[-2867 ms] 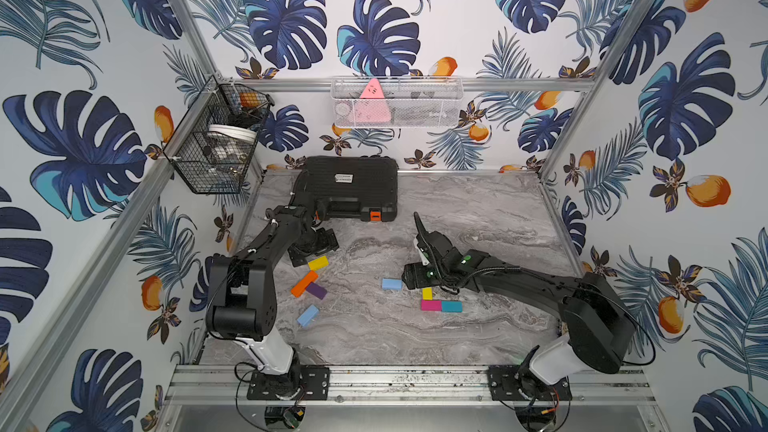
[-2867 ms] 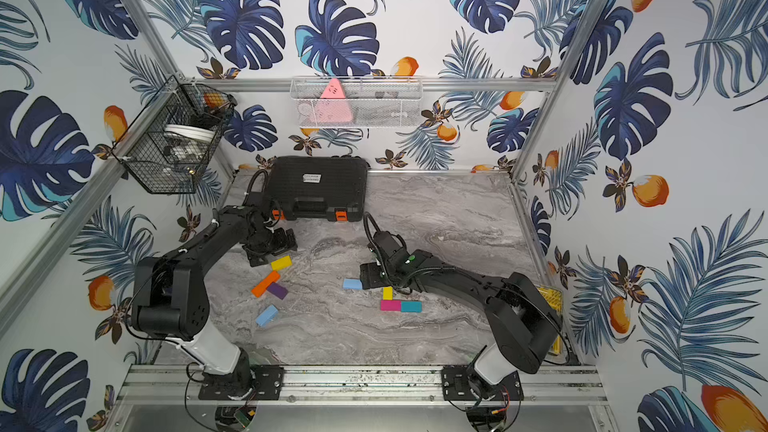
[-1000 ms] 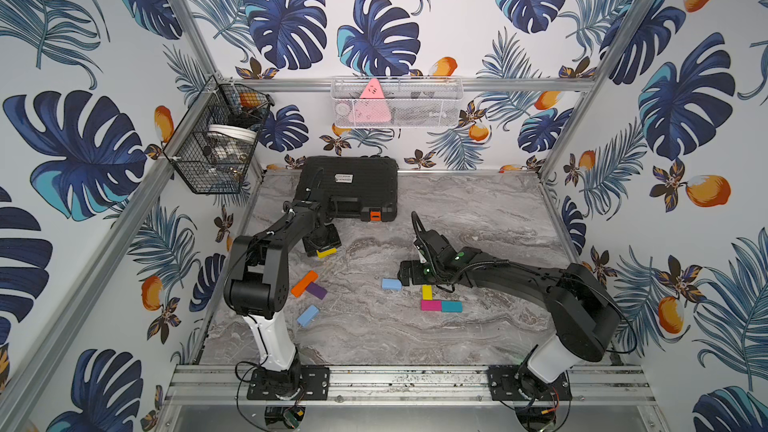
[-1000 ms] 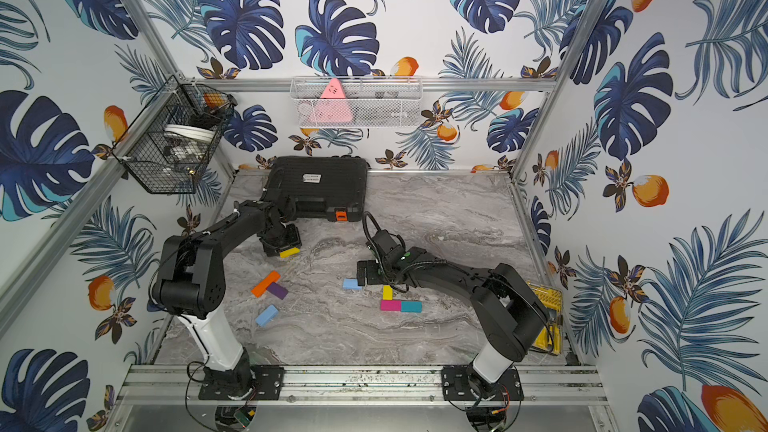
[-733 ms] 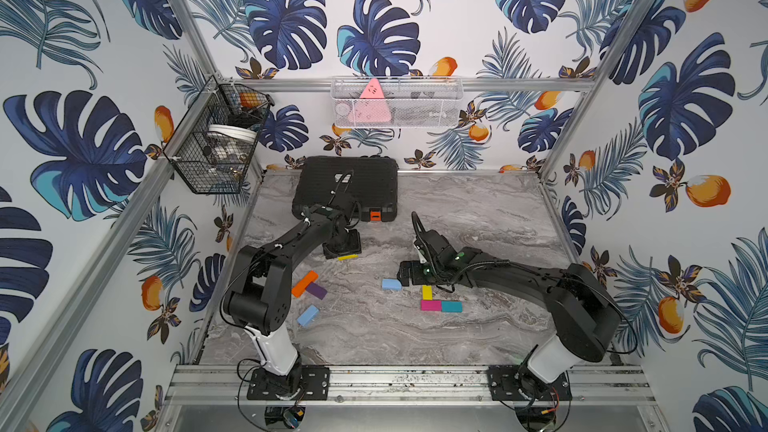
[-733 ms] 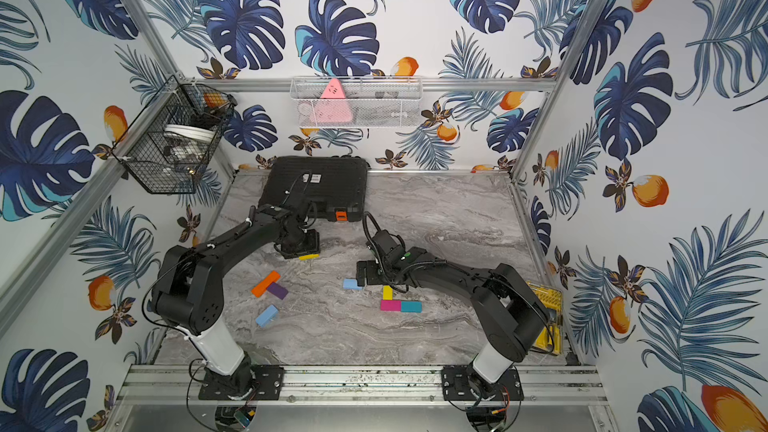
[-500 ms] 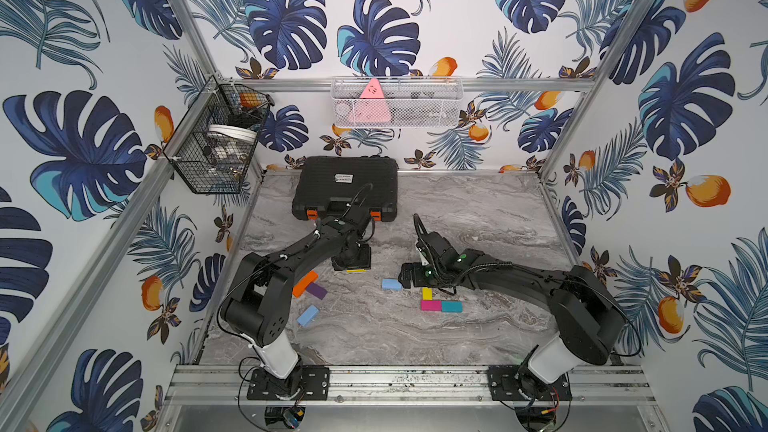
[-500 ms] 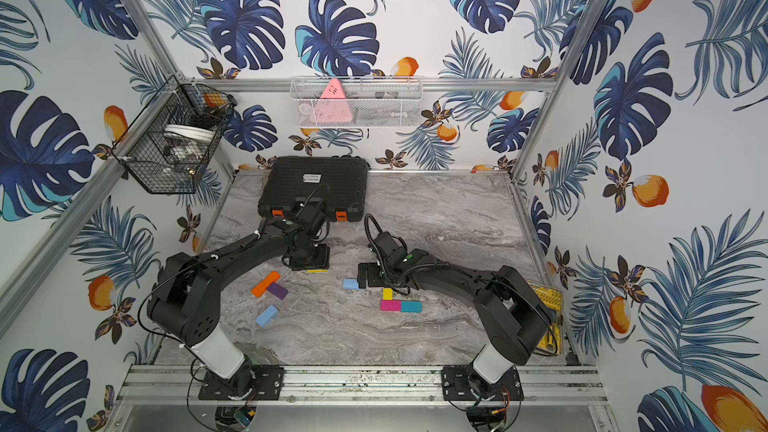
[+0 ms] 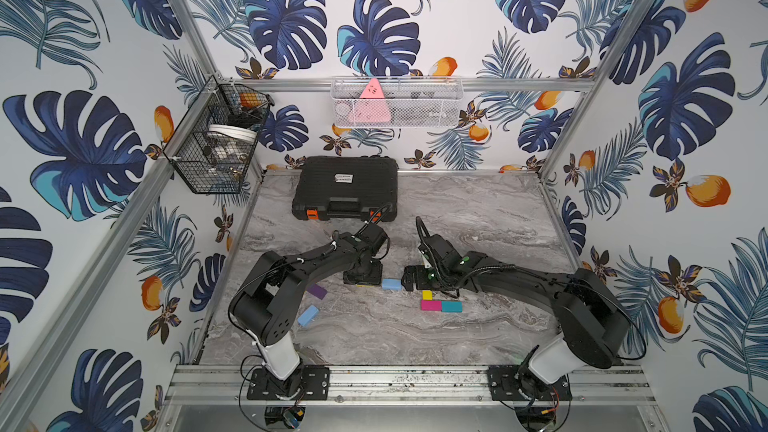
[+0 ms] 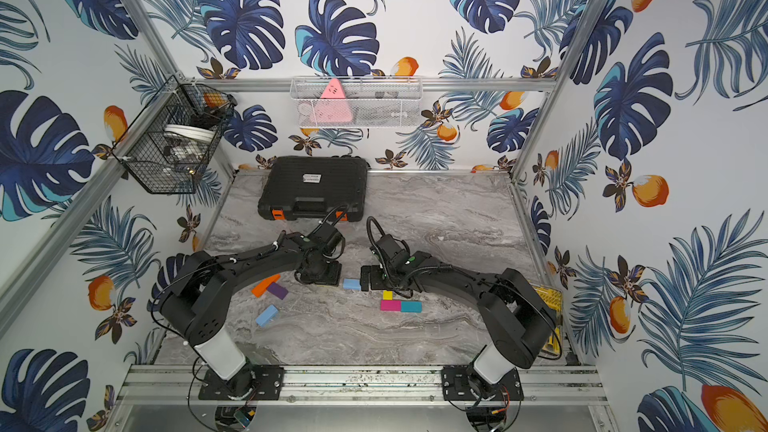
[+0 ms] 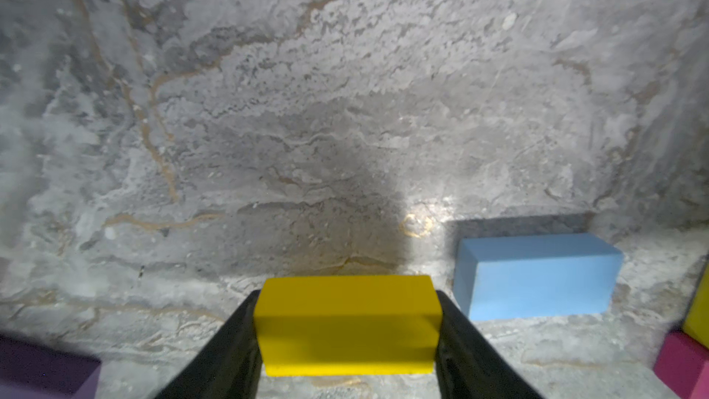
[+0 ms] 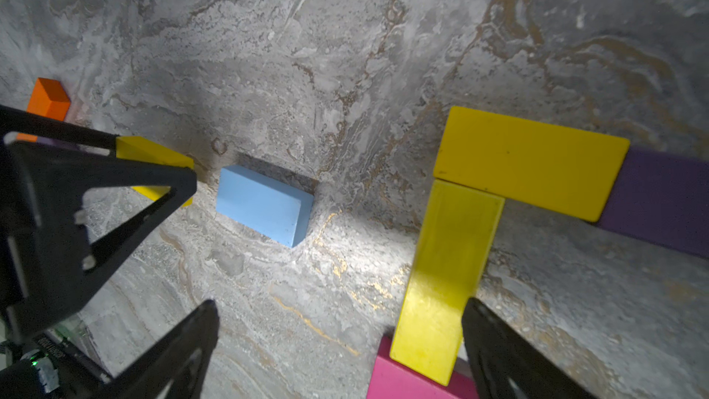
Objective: Assemble the letter c with building blocks
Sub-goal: Place the building block at the center of the board, then assemble the building block at the center of the board.
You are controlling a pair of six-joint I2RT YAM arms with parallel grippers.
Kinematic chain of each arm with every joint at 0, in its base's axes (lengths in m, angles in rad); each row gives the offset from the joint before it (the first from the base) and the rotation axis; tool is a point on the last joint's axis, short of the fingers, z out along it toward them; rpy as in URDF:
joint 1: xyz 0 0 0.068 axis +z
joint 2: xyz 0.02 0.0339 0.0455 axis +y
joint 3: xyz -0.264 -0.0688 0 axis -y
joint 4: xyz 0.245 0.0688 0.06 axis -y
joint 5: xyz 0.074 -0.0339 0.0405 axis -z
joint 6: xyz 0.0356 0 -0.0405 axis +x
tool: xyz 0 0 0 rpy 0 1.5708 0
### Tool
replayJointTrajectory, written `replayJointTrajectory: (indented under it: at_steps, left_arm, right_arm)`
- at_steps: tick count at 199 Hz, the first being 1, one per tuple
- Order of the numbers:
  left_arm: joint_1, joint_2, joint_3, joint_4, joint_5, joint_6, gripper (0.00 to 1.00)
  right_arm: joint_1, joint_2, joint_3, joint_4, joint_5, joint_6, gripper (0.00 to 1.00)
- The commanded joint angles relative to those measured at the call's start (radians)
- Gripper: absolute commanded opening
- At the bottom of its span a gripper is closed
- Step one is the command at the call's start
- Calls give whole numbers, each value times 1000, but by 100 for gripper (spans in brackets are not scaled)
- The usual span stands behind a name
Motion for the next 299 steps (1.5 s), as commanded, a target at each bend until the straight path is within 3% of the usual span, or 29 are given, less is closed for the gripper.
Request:
replayJointTrajectory:
  at_steps: [1,57,101,147,182,299]
  left_arm:
    - [-1,11,-2,25,-20,-8,69]
    - [0,15,10,24,-5,-26,87]
    - [25,-80,-5,8,8,-52,99]
    - [155,-143,-61,60,195,-96,99]
    - [186,-130,-99,116,318,-126,99]
    - [183,-73,-100,187,347,-161,99]
  right_arm:
    - [-1,-10,-2,-14,3,18,100]
    - [-1,-25,-3,-23,-4,22,100]
    - [1,-27,-4,-13,-21,36,100]
    - [4,-4,-5,19,-54,79,100]
    - [15,21,-5,64,-81,130,100]
    - [42,47,6,80,-85,166,100]
